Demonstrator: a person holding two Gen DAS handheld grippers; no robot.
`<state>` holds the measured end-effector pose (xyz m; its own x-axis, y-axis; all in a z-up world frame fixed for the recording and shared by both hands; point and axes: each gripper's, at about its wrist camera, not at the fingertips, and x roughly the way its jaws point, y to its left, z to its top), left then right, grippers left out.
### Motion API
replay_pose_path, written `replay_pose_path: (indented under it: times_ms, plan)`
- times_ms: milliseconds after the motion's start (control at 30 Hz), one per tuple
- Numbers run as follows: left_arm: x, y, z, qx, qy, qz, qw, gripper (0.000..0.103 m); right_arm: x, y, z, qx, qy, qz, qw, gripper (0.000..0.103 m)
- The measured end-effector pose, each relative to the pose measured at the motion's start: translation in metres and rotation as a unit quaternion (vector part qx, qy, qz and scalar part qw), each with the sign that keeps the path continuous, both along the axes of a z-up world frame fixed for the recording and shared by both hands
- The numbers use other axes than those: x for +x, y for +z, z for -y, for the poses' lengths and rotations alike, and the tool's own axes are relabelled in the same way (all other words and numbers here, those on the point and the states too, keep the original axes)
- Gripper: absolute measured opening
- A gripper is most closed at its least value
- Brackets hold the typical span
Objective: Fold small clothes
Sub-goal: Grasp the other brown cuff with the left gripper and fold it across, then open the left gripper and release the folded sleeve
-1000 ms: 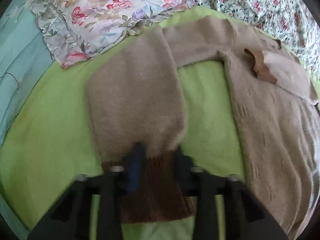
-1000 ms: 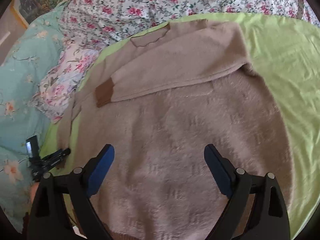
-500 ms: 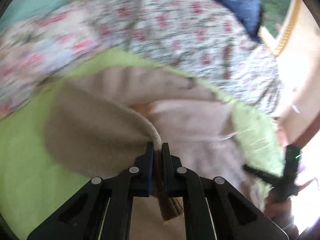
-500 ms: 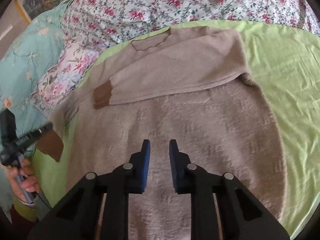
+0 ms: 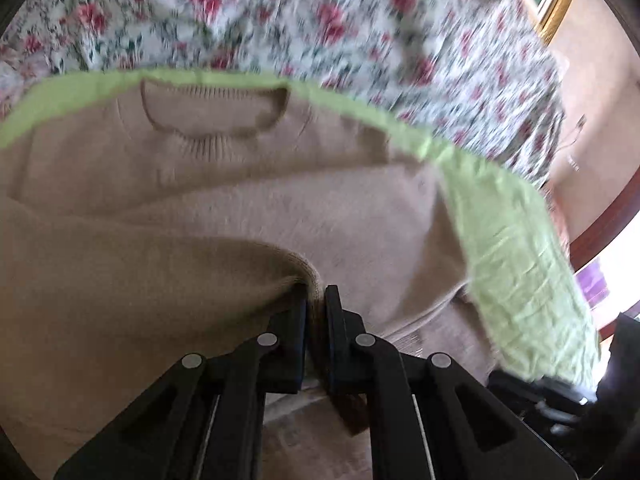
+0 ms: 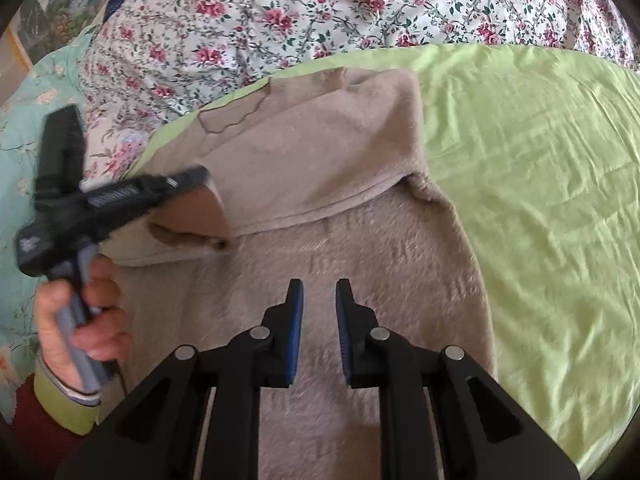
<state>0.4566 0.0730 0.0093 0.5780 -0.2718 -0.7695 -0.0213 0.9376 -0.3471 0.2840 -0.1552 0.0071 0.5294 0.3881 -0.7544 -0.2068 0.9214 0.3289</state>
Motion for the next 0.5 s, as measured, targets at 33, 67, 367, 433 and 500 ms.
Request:
replay_pose_path:
  times_ms: [33,67,367,433,500]
  plan:
    - [-0.005,0.0,-0.003,-0.005,-0.003,-0.001,1.0,0.01,0.004,-0.002,0.0,0.0,-0.002,-0.002,1.0,0.022]
    - [-0.013,0.001,-0.005,-0.007,-0.005,0.003,1.0,0.012,0.009,-0.004,-0.001,0.002,-0.002,-0.004,1.0,0.025]
    - [-0.127,0.024,-0.081,0.08,0.081,0.034,0.9929,0.048,0.031,-0.005,-0.046,-0.008,0.058,0.028,0.998,0.051]
    - [-0.14,0.016,-0.108,0.121,0.127,0.02,0.9844,0.048,0.031,-0.003,-0.062,-0.042,0.075,0.056,0.995,0.062]
    - [-0.148,0.003,-0.138,0.136,0.165,-0.003,0.977,0.048,0.037,-0.004,-0.074,-0.08,0.072,0.08,0.991,0.068]
